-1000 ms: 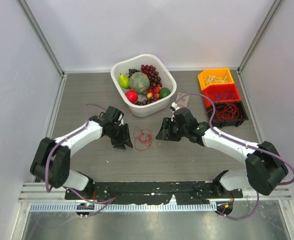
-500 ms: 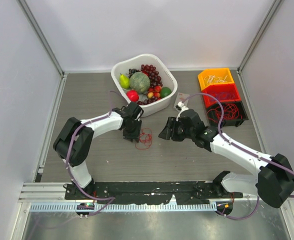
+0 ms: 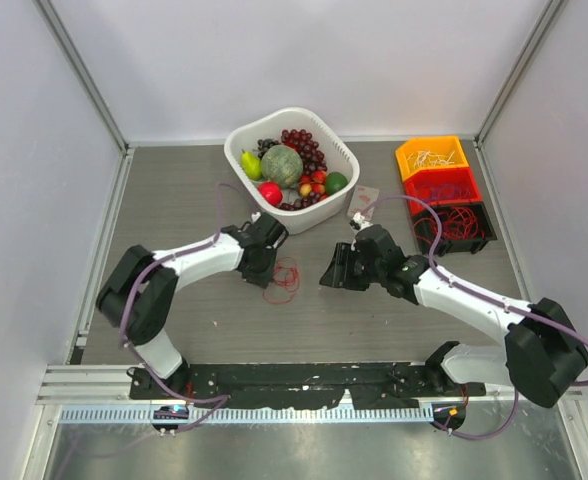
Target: Untangle the cables
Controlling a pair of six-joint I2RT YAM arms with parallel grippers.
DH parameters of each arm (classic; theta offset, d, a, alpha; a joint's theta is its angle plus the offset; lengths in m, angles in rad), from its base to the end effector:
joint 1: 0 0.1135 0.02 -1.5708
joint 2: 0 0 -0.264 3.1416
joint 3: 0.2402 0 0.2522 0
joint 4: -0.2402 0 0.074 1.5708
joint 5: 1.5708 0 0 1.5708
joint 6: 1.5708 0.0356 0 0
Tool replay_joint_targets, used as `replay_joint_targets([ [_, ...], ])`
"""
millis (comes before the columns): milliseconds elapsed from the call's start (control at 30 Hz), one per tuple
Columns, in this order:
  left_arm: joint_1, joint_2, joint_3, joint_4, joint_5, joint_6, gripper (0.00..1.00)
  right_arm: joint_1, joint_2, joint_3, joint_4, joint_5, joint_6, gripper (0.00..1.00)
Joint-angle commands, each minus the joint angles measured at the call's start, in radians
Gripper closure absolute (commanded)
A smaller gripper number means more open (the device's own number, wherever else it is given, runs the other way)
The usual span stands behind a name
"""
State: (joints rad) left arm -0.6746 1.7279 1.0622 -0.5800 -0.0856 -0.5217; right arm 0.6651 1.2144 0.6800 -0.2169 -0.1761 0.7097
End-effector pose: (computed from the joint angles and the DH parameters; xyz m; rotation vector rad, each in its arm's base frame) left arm 0.2565 -0.2012 0.1664 0.1957 2.8141 -0.1607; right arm 0.1920 0.1585 0.2133 -0.0398 2.4820 0.8529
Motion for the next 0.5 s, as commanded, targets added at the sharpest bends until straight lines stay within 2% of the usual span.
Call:
replay_joint_targets([
  [0,-0.002,-0.241,-0.111,-0.009,0.018,-0.023,1.00,0.022,0.046,0.026,0.072,-0.020,-0.013,0.50],
  [233,0.000,-0.608,-0.281,-0.046,0.079,-0.124,1.00,0.086,0.192,0.105,0.117,-0.046,-0.052,0.50],
  [333,-0.002,-0.662,-0.301,-0.084,0.081,-0.175,1.00,0.114,0.266,0.156,0.129,-0.063,-0.082,0.49],
  [467,0.001,-0.657,-0.288,-0.174,0.095,-0.222,1.00,0.155,0.365,0.231,0.129,-0.071,-0.107,0.49],
])
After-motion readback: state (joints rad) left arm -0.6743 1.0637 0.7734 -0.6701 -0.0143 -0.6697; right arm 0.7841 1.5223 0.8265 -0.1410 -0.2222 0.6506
